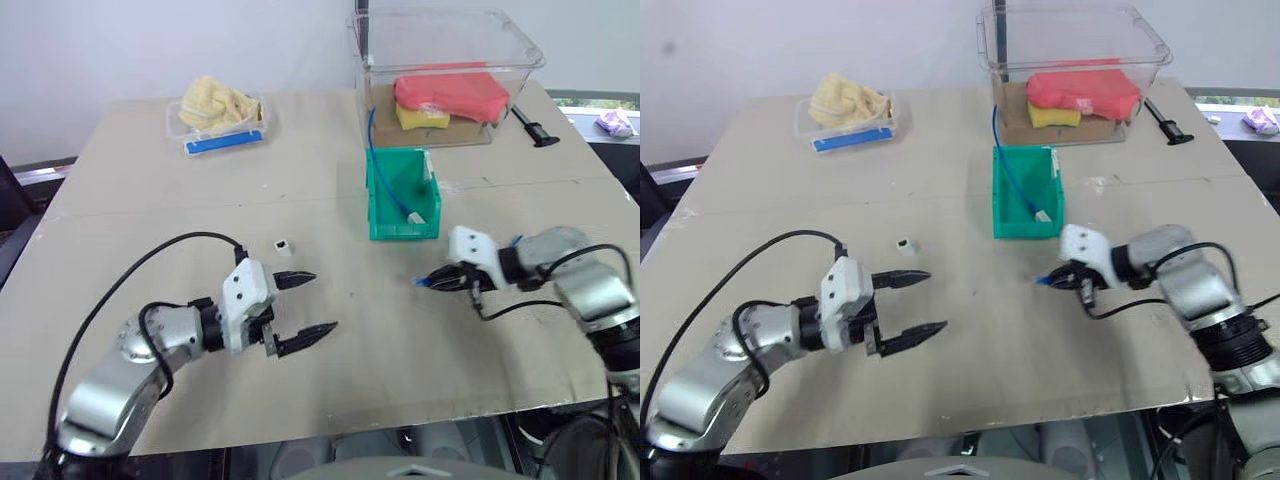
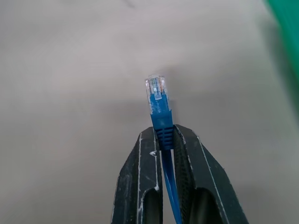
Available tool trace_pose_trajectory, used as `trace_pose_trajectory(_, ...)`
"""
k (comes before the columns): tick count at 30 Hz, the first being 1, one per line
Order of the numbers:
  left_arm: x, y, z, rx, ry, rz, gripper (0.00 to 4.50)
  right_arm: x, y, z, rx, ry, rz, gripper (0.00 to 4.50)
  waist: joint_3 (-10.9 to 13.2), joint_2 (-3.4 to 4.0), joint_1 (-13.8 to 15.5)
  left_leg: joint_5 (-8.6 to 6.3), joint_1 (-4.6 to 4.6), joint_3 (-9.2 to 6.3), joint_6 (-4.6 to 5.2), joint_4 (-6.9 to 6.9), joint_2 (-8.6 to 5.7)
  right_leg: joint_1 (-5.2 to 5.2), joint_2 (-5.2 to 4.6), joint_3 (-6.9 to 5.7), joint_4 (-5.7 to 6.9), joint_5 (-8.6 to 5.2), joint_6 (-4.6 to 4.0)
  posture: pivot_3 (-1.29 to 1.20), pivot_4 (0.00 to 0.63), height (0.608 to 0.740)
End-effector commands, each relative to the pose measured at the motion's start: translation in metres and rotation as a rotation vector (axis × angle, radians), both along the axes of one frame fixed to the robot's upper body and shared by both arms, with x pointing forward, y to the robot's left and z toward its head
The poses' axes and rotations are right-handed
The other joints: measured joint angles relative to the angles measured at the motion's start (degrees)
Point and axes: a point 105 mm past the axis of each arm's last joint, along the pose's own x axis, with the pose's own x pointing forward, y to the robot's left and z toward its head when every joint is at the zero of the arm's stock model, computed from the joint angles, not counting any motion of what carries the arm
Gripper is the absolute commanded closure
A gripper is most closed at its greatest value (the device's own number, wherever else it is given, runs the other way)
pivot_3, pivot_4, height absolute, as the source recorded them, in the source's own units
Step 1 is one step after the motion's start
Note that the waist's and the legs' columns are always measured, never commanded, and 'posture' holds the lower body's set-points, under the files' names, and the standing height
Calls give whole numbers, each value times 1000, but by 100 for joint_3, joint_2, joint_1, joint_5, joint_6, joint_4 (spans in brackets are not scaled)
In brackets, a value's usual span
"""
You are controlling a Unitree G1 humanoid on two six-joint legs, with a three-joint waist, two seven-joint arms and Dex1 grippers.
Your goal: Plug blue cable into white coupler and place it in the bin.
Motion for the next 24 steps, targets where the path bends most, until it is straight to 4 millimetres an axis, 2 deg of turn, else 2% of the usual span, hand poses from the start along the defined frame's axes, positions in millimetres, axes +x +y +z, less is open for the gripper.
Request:
trace_pose_trajectory(1,5,1,-9,37,-38,-45,0,3,13,-1,-32,-61,16,4491,0,0,2,0,-3,0,0,1,-2,-1,-2,0,0,0,0,0,150,740)
trace_pose_trajectory(2,6,2,-13,52,-45,-52,0,7,15,-6,-50,-82,17,4491,0,0,3,0,-3,-1,-1,1,-3,-2,-3,1,-2,0,0,0,150,740)
trace_pose_trajectory(5,11,0,-22,86,-55,-71,0,12,16,-14,-77,-110,27,3636,-1,-1,-1,0,-7,1,-2,-1,-5,-10,-4,3,-2,0,0,0,150,740)
trace_pose_trajectory(6,10,-2,-24,84,-47,-87,0,12,14,-13,-75,-113,26,3227,-2,-2,-2,0,-7,0,-2,-1,-5,-10,-3,2,-1,0,0,0,150,740)
trace_pose_trajectory(7,10,-5,-25,78,-37,-101,0,11,14,-9,-43,-105,13,2945,-2,-3,-3,0,-7,-2,-2,-1,-4,-10,-3,0,0,0,0,0,150,740)
trace_pose_trajectory(8,11,-6,-26,80,-31,-109,0,11,13,-3,-3,-103,-2,2331,-2,-3,-1,0,-7,-4,-2,-1,-3,-10,-3,-1,1,0,0,0,150,740)
trace_pose_trajectory(11,10,-12,-30,95,-31,-138,0,-1,9,24,154,-117,-6,950,-1,-2,20,0,-11,-12,-2,-1,-3,-11,-3,-7,1,0,0,0,150,740)
trace_pose_trajectory(12,12,-15,-29,90,-22,-136,0,-10,5,32,217,-93,-6,739,-1,-1,34,-1,-12,-14,-2,-1,-3,-12,-3,-7,2,0,0,0,150,740)
trace_pose_trajectory(16,19,-28,-22,89,-27,-161,0,-51,-17,43,320,-79,-13,739,-1,-2,144,-2,-28,-24,-2,-1,-7,-19,-8,-15,-1,1,0,0,150,740)
trace_pose_trajectory(20,25,-41,-16,98,-31,-201,0,-73,-39,43,361,-183,-153,739,-3,-4,148,-3,-30,-30,-3,1,-7,-17,-8,-25,-2,0,1,0,150,740)
trace_pose_trajectory(24,33,-52,-19,125,-28,-232,0,-92,-56,36,341,-258,-280,739,-3,-2,128,-7,-18,-12,5,3,-6,-10,-3,-8,5,0,3,0,150,740)
